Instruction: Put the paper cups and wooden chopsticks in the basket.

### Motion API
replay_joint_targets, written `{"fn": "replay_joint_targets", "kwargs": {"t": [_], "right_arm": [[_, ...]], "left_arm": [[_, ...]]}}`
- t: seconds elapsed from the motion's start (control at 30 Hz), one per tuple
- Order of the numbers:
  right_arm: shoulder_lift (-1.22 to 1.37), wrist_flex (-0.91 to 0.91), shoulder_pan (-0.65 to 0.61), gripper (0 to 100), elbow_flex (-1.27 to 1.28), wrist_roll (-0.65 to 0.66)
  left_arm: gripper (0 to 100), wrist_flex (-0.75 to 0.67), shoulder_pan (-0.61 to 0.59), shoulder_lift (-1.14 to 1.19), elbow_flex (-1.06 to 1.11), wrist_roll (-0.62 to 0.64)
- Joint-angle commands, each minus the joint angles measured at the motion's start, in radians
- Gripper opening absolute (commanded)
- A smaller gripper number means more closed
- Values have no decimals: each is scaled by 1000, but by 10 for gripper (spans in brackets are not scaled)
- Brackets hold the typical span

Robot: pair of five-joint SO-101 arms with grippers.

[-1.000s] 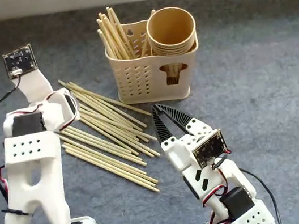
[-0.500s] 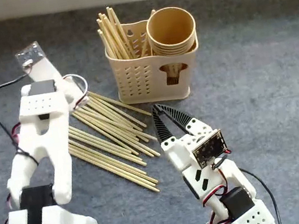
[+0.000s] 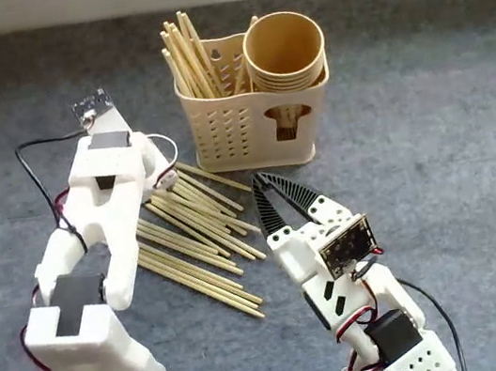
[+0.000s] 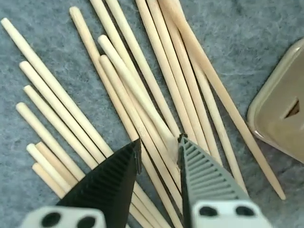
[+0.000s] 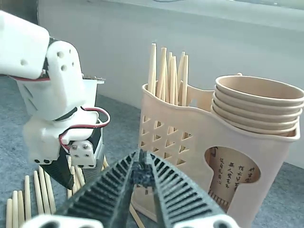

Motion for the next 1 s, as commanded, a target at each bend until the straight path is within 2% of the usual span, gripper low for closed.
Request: {"fn": "replay_joint_targets", "kwargs": {"t": [0.0, 0.17, 0.67, 0.83, 0.97], "right_arm": [[-18, -1, 7, 6, 96, 14], [-18, -1, 7, 6, 96, 14], [-18, -1, 7, 6, 96, 14], [-18, -1, 7, 6, 96, 14], [-18, -1, 7, 6, 96, 14]], "left_arm": [[139, 0, 24, 24, -50, 8], [139, -31, 18, 42, -50, 43], [135, -64, 24, 88, -47, 48], [5, -71, 16, 165, -101, 41], [8, -48, 18, 166, -120, 41]]}}
